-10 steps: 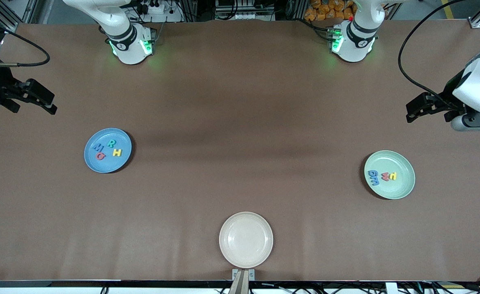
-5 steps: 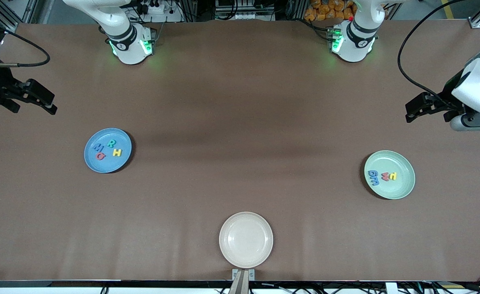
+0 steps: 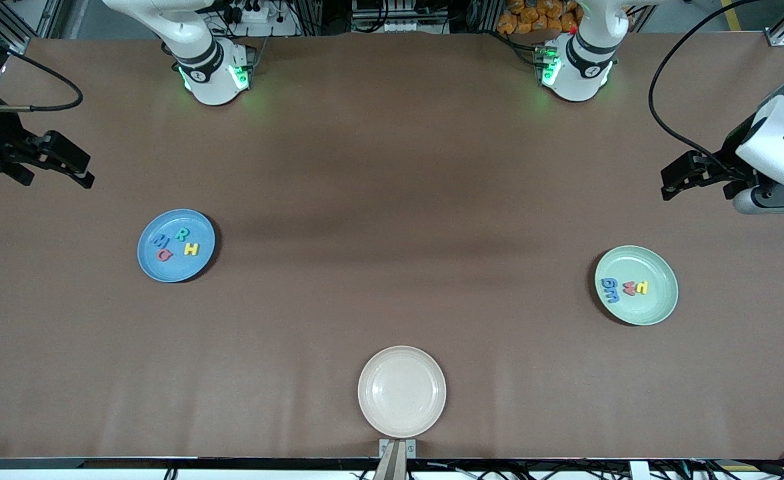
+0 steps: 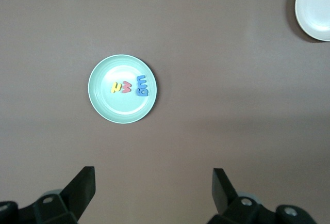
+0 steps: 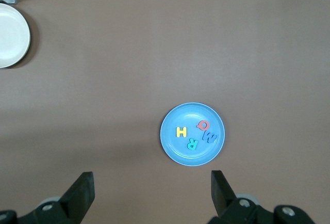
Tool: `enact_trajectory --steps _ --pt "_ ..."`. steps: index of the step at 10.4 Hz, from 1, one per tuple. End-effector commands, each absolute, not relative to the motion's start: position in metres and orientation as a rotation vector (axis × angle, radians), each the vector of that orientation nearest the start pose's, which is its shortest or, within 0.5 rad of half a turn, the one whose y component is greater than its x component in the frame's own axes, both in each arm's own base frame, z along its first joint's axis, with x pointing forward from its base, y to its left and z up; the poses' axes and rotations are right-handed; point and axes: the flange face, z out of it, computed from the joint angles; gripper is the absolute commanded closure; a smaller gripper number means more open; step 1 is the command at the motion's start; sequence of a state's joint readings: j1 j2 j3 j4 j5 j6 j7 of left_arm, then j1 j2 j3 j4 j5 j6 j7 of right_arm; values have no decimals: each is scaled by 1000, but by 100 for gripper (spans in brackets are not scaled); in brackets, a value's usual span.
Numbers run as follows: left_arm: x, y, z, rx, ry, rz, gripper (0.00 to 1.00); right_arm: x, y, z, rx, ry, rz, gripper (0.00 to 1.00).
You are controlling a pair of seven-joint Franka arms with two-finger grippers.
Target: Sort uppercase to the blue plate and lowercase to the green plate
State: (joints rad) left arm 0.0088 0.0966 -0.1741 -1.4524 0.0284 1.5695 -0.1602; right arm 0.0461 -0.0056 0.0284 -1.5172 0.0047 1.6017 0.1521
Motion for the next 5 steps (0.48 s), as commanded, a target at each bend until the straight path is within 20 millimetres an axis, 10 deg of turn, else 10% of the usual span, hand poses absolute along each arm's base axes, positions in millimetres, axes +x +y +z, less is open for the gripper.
enact_trajectory --steps 1,5 --pt "578 -90 628 -3110 -5 -52 0 555 41 656 -3106 147 -139 0" --pt "578 -91 628 -3110 -3 -52 0 554 45 656 -3108 138 -139 0"
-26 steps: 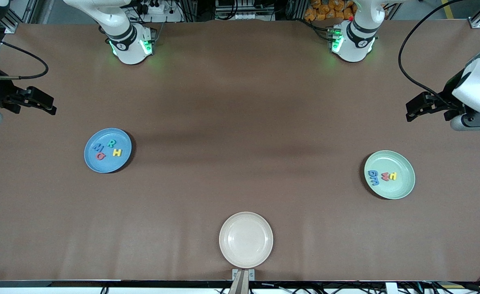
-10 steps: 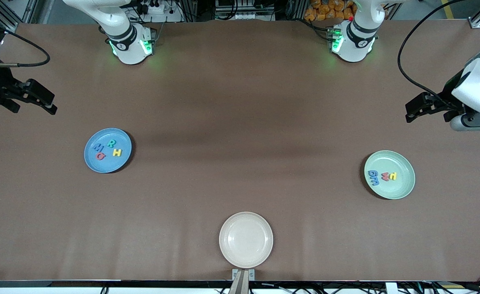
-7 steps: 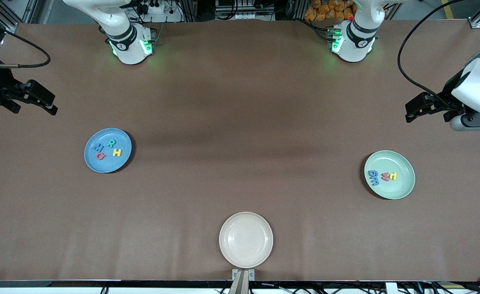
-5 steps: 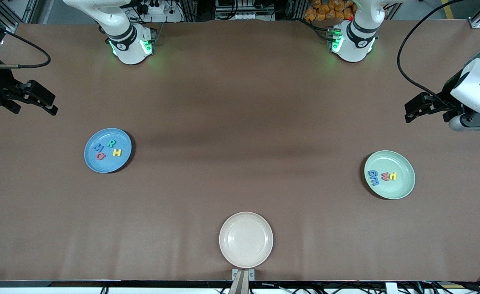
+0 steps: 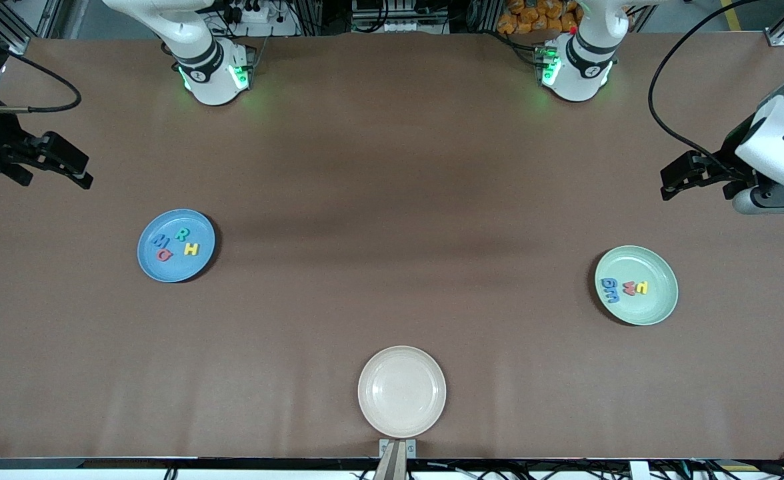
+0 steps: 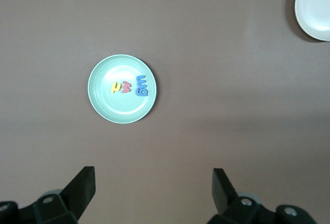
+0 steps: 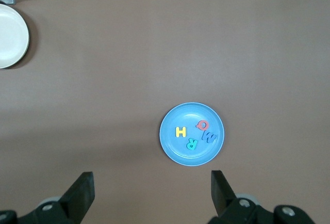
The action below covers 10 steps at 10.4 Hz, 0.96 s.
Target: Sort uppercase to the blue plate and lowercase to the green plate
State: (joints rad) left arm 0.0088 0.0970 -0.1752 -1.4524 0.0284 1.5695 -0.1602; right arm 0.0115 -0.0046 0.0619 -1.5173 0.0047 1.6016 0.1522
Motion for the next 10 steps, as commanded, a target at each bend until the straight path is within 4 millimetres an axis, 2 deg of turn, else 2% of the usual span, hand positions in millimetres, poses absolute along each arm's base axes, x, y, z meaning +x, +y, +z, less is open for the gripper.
enact_trajectory --steps 1,6,10 --pt "578 -91 628 -3110 -3 -52 0 554 45 656 -3108 136 -139 0" --pt "579 -91 625 -3109 -3 -48 0 555 46 653 -3108 138 -129 0" --pt "579 -94 626 -3111 9 -47 0 558 36 649 -3107 160 -115 0"
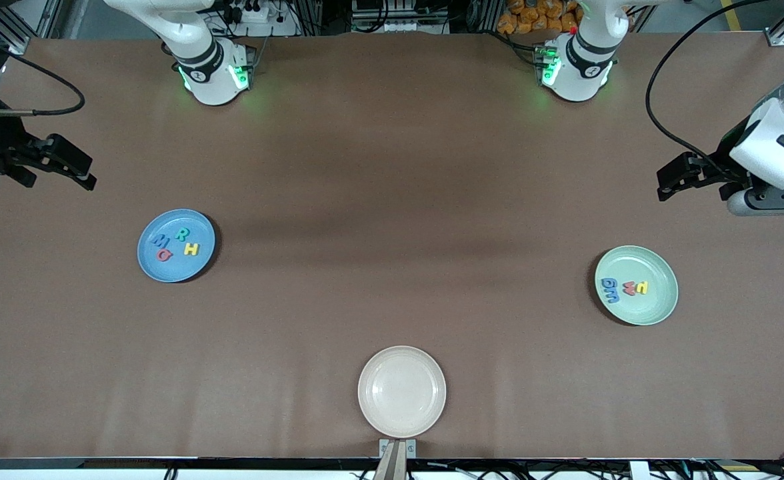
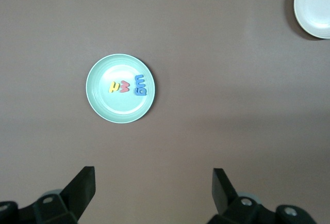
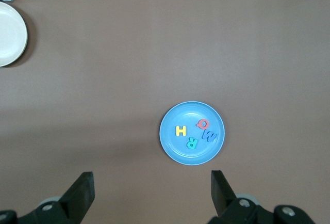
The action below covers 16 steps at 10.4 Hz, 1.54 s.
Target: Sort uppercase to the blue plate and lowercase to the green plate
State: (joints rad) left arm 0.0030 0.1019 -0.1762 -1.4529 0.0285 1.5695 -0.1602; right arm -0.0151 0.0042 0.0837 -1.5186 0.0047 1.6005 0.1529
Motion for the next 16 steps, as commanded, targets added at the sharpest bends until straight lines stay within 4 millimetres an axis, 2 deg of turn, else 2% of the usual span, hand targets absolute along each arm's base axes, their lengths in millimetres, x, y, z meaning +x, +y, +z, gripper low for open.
enact_trajectory --steps 1,3,6,12,16 --pt "579 -94 626 -3109 12 -48 0 559 35 647 -3107 164 -110 0" --pt "579 -94 625 -3109 12 -48 0 558 33 641 -3110 174 -73 0" --pt "580 -92 626 -3109 7 -50 0 556 17 636 -3111 212 -21 0" --pt "580 -92 626 -3109 5 -50 0 556 26 618 -3118 189 46 0" --pt "579 -94 626 -3111 9 -52 0 557 25 616 -3118 189 44 0"
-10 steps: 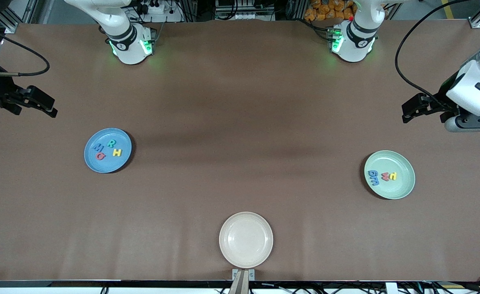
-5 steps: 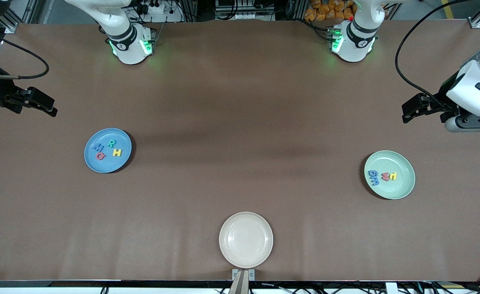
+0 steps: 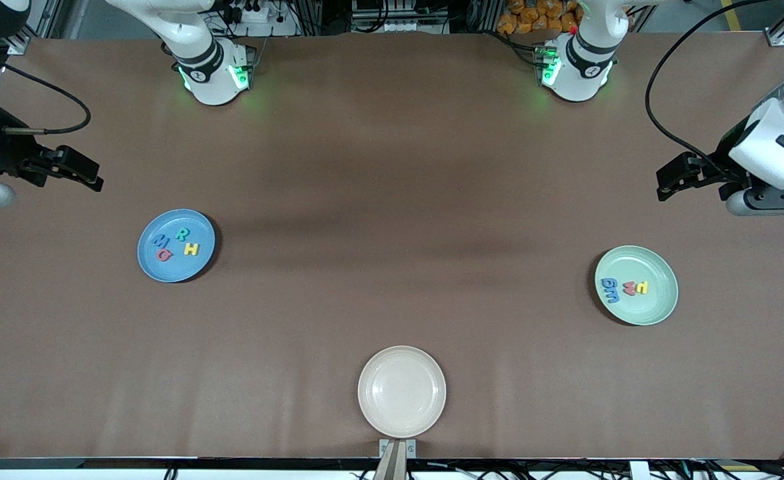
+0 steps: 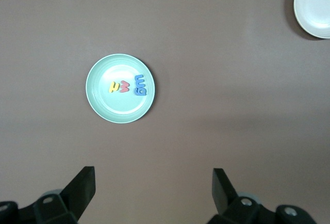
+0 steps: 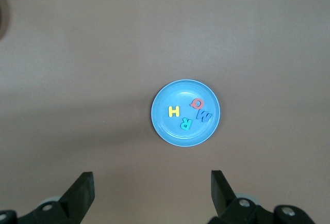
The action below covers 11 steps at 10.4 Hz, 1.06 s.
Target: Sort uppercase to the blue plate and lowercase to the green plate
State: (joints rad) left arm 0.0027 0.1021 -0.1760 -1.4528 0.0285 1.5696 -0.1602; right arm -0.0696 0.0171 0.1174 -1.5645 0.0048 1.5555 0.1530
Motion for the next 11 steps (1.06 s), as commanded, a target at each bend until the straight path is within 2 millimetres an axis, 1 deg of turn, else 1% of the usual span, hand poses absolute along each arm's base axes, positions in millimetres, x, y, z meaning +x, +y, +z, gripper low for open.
enact_trajectory --steps 1,3,6,11 --pt "579 -93 626 -3111 9 -52 0 557 26 615 -3118 187 46 0" --pt "580 -91 627 -3111 2 -54 0 556 26 615 -3119 184 46 0" --pt "579 -95 627 -3114 14 -56 0 557 26 616 -3118 182 39 0" --pt "579 -94 627 -3113 12 -56 0 558 25 618 -3118 175 22 0"
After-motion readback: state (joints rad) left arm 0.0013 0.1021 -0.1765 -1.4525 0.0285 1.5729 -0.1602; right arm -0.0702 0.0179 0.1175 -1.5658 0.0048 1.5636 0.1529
